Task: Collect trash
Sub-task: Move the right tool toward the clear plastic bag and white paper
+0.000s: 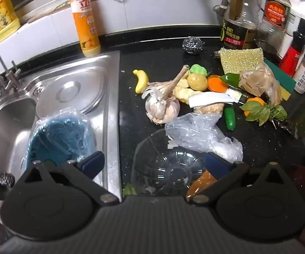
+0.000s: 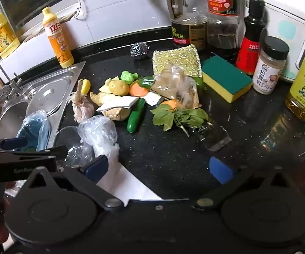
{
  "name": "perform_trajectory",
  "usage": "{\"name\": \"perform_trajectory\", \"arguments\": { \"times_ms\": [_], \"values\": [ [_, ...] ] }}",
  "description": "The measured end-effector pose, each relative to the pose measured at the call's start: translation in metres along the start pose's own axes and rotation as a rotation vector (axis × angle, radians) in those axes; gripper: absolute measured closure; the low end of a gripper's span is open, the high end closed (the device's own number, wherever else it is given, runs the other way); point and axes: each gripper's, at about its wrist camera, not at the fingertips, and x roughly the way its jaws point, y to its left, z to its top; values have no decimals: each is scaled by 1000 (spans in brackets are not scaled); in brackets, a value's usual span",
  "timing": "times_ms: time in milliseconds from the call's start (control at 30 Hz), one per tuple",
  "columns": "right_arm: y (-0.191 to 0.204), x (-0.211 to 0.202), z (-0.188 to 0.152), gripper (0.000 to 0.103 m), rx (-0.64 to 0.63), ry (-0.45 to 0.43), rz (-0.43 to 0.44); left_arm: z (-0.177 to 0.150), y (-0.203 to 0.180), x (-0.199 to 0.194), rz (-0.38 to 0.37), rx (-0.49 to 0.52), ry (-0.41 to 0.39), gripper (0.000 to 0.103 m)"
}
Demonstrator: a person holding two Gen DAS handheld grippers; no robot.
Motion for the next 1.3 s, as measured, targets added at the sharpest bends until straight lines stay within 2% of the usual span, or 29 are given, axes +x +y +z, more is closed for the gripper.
{"name": "perform_trajectory", "arguments": {
  "times_ms": [100, 167, 300, 700, 1300],
  "values": [
    [1, -1, 0, 0, -2, -6, 5, -3, -2, -7, -14, 0, -21, 0],
    [-6, 0, 5, 0, 15, 4, 21, -3, 2, -6, -36, -24, -4, 0],
    [-3, 1, 2, 0, -22, 8, -7, 0, 1, -10, -55, -40, -6, 0],
    [-4, -1, 2, 0, -32, 11, -21, 1, -5, -15, -52, -42, -7, 0],
    [-30, -6, -5, 0, 31, 15, -32, -1, -37, -14, -75, 22, -2, 0]
  ]
}}
